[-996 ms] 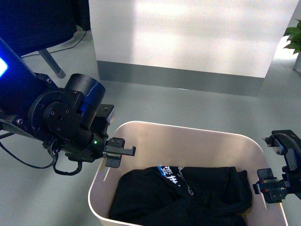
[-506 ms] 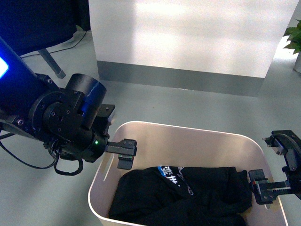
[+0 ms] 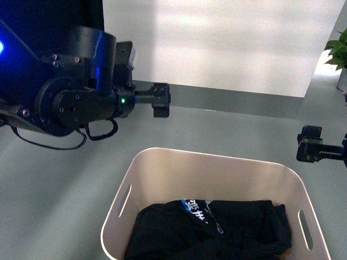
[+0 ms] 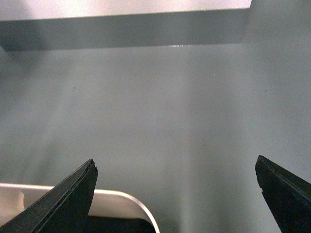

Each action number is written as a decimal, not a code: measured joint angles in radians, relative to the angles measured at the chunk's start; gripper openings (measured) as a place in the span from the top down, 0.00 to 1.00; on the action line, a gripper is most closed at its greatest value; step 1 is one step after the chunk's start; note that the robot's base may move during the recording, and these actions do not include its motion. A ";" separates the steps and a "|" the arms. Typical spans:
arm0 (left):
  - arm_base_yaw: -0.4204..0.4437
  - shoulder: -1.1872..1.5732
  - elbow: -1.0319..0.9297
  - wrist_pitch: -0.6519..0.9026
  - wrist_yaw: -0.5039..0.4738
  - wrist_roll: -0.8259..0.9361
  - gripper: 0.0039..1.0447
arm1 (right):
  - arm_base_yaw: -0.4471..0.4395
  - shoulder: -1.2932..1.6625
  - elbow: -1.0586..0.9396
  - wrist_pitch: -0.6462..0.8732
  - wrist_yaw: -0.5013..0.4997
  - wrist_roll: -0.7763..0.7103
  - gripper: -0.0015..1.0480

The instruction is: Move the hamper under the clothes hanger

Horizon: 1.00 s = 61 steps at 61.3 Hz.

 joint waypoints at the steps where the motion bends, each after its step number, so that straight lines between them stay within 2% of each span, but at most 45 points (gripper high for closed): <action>1: 0.000 -0.012 0.007 -0.005 0.000 0.000 0.06 | 0.000 -0.019 0.000 -0.010 0.000 0.001 0.07; 18: -0.003 -0.208 0.030 -0.042 -0.015 0.016 0.06 | 0.013 -0.309 0.003 -0.129 0.011 -0.001 0.07; 27: -0.018 -0.379 -0.047 -0.007 -0.026 0.034 0.06 | 0.020 -0.467 -0.002 -0.180 0.025 -0.003 0.07; 49: -0.082 -0.686 -0.278 0.117 0.003 0.055 0.06 | 0.048 -0.780 -0.129 -0.121 0.078 -0.010 0.07; 51: -0.087 -0.695 -0.278 0.097 -0.042 0.066 0.08 | 0.050 -0.792 -0.129 -0.118 0.078 -0.010 0.07; 53: -0.087 -0.719 -0.298 0.021 -0.168 0.077 0.16 | 0.053 -0.797 -0.129 -0.117 0.077 -0.010 0.07; 55: -0.079 -0.749 -0.352 0.006 -0.251 0.080 0.22 | 0.056 -0.804 -0.129 -0.148 0.062 -0.019 0.10; 58: -0.055 -0.798 -0.447 0.027 -0.272 0.084 0.33 | 0.056 -0.835 -0.152 -0.255 0.045 -0.048 0.20; 61: -0.039 -0.827 -0.503 0.048 -0.267 0.085 0.39 | 0.056 -0.859 -0.192 -0.267 0.045 -0.060 0.26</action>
